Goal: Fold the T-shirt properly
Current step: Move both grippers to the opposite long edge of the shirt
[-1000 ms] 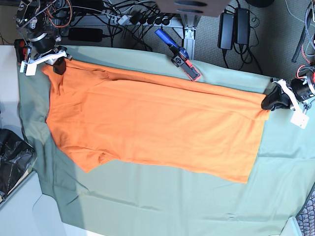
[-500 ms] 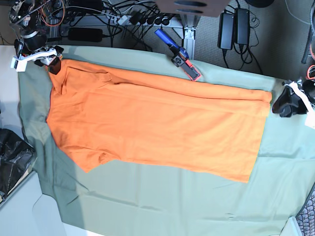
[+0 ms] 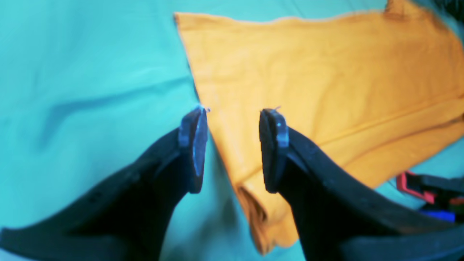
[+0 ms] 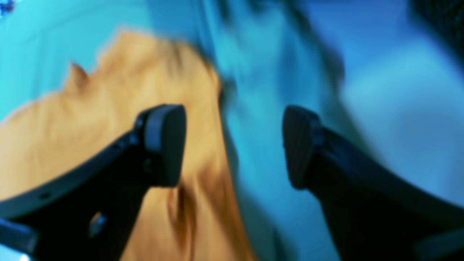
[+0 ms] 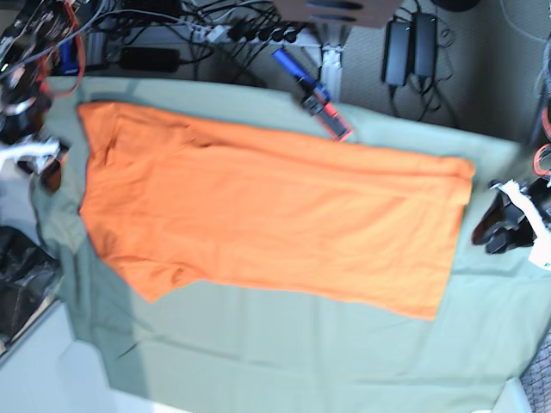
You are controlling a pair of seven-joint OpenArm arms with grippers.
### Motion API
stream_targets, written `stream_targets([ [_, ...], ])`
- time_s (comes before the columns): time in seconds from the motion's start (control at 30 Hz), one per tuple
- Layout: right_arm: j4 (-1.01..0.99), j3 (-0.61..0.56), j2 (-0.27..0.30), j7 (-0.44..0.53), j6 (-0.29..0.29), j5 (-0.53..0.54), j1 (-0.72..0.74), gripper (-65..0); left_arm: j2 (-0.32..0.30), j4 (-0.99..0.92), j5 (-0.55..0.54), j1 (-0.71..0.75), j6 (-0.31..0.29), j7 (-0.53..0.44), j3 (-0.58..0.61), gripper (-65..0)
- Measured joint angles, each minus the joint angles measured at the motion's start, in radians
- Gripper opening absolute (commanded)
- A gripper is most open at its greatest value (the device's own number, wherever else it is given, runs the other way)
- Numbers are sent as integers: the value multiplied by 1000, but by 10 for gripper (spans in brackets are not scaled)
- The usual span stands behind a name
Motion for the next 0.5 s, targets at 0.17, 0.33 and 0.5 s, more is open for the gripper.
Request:
stream_targets([
  [0.17,-164,-152,66,36,1,-61,198,-235,0,-20,129,-68,-4,-64,135,-379],
  [0.33,-474,-290,92,72,0,-128,424,-235,1,-187,151,-169,13,-75,173,-379],
  [0.5,-732,-345,116,118,2,-137,570,-235,0,-325,126,-261,19,-98,173,-379],
])
